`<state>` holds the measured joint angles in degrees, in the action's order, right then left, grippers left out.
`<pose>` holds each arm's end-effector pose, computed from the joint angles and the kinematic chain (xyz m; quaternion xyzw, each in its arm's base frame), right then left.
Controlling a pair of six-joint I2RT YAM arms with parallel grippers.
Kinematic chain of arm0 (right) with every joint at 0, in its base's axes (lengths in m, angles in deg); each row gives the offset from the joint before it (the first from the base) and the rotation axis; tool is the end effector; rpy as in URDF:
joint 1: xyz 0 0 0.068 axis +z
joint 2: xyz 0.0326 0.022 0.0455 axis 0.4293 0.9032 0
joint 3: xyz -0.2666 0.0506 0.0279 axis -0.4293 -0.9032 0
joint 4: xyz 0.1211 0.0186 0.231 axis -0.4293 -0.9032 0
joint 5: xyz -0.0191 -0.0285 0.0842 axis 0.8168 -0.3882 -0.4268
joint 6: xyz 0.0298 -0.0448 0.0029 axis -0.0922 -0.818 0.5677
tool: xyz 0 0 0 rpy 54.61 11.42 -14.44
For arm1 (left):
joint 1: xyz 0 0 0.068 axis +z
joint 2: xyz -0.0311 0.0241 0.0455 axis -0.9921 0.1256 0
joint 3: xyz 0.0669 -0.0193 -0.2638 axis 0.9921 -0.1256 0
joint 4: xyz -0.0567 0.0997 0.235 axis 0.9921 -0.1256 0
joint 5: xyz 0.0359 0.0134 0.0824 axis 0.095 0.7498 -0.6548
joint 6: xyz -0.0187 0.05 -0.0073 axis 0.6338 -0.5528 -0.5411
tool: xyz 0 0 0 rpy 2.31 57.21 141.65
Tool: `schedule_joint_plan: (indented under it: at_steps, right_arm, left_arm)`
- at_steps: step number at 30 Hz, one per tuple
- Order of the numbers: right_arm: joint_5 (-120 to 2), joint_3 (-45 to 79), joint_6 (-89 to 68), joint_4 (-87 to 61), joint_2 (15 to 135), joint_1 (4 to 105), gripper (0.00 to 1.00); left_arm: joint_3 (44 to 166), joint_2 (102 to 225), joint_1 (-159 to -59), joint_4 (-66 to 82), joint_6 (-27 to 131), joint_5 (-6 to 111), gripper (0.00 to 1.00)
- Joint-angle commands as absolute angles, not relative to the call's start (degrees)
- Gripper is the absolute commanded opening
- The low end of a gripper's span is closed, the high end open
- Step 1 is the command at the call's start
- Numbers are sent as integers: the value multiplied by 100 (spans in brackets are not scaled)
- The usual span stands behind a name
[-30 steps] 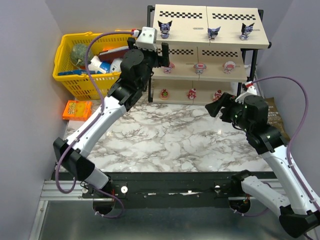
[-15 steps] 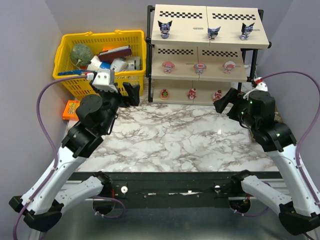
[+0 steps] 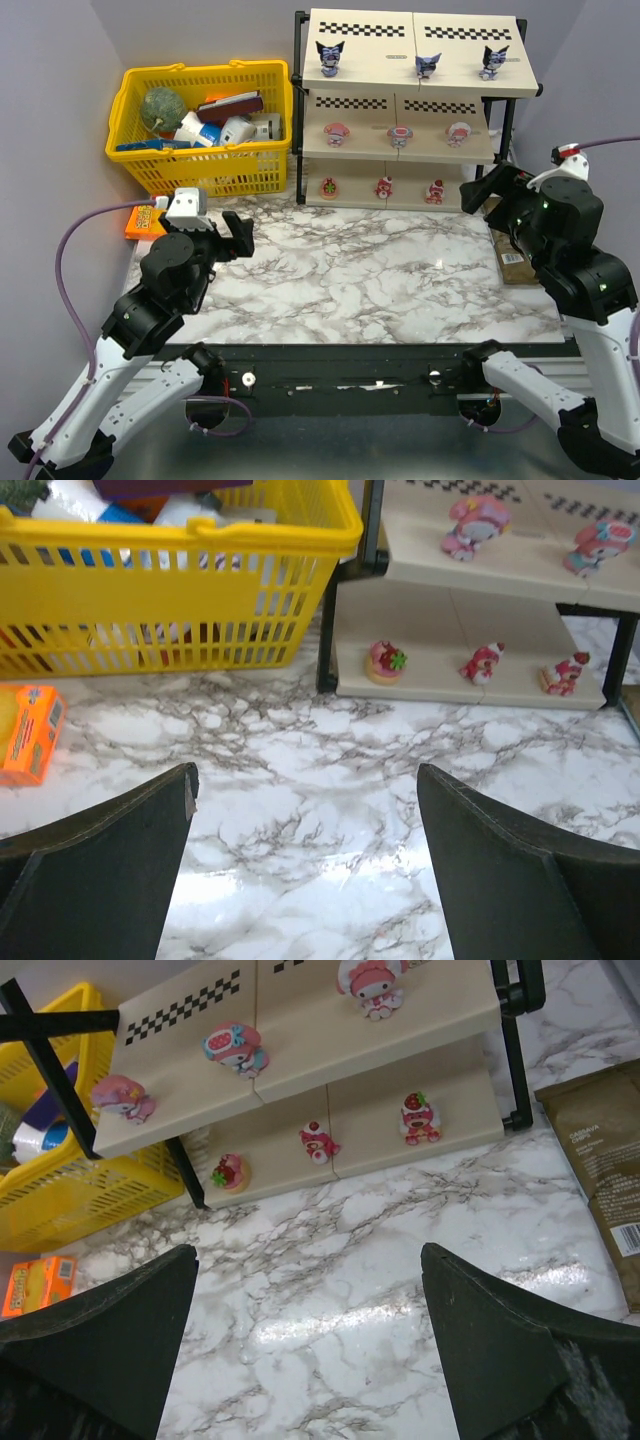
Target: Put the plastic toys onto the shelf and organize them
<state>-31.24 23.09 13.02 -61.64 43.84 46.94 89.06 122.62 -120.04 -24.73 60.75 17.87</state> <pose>0.1245 0.0360 0.4629 0.1627 0.7849 0.1288 0.5838 0.1006 -0.0567 0.3929 -0.0378 0.7550 -0.1519 0.6367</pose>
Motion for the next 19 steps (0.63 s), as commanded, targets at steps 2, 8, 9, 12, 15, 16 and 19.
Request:
schedule_joint_plan:
  at_steps: [2,8,9,12,15,16,19]
  right_arm:
    - [-3029,2320,1240,-6466,4104,4669,100]
    - [-3055,2250,1248,-6615,3928,4669,100]
    - [-3055,2250,1248,-6641,3919,4660,100]
    - [-3028,2206,1231,-6676,3840,4660,100]
    - [-3090,2145,1091,-6624,3770,4660,100]
    - [-3090,2136,1073,-6615,3761,4660,100]
    - [-3046,2153,1029,-6615,3700,4669,100]
  left_arm:
    - [8595,11950,-12014,-2645,6329,1695,99]
    - [8568,11914,-12014,-2680,6346,1704,99]
    - [8560,11905,-12014,-2662,6338,1712,99]
    - [8568,11932,-12014,-2636,6303,1695,99]
    - [8577,11932,-12014,-2653,6285,1616,99]
    - [8568,11923,-12014,-2653,6285,1572,99]
    - [8559,11914,-12014,-2645,6259,1554,99]
